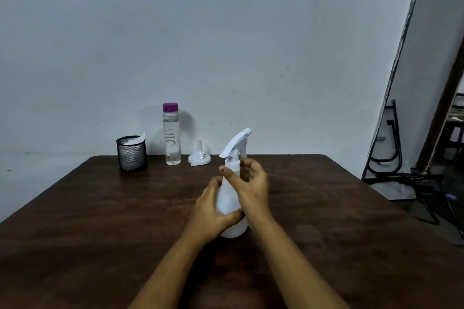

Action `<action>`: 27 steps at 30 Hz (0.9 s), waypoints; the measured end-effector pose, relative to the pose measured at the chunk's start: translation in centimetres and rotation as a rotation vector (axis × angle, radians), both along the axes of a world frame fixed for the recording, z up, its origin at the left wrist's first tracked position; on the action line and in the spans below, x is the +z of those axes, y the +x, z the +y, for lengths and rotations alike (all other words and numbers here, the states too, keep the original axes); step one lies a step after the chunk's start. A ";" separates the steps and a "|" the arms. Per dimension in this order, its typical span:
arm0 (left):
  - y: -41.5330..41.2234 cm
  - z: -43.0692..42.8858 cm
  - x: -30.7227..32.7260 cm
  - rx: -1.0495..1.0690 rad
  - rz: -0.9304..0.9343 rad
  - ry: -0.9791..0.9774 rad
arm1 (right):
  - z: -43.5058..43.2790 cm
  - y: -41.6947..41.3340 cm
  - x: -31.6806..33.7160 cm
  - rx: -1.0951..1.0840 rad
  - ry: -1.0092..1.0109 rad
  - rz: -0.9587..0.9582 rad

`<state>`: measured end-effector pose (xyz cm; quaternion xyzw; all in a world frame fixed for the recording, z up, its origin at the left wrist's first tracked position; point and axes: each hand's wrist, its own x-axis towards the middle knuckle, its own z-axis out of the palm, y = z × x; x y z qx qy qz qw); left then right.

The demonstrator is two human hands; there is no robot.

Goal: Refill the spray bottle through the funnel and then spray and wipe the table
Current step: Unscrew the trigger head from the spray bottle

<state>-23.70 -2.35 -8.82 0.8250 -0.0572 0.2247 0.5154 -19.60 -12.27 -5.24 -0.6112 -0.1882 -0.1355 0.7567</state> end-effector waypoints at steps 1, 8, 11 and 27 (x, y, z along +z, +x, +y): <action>0.1 0.0 0.0 0.000 0.004 -0.004 | 0.1 0.1 0.0 -0.021 -0.017 -0.011; -0.3 -0.2 0.4 0.035 0.005 0.033 | -0.3 0.0 0.9 0.015 -0.016 -0.051; -0.1 0.0 0.4 0.033 0.009 0.034 | -0.7 0.0 1.2 0.078 -0.080 -0.078; 0.2 0.0 0.2 0.017 0.009 -0.004 | -0.3 0.2 0.7 0.145 0.007 -0.051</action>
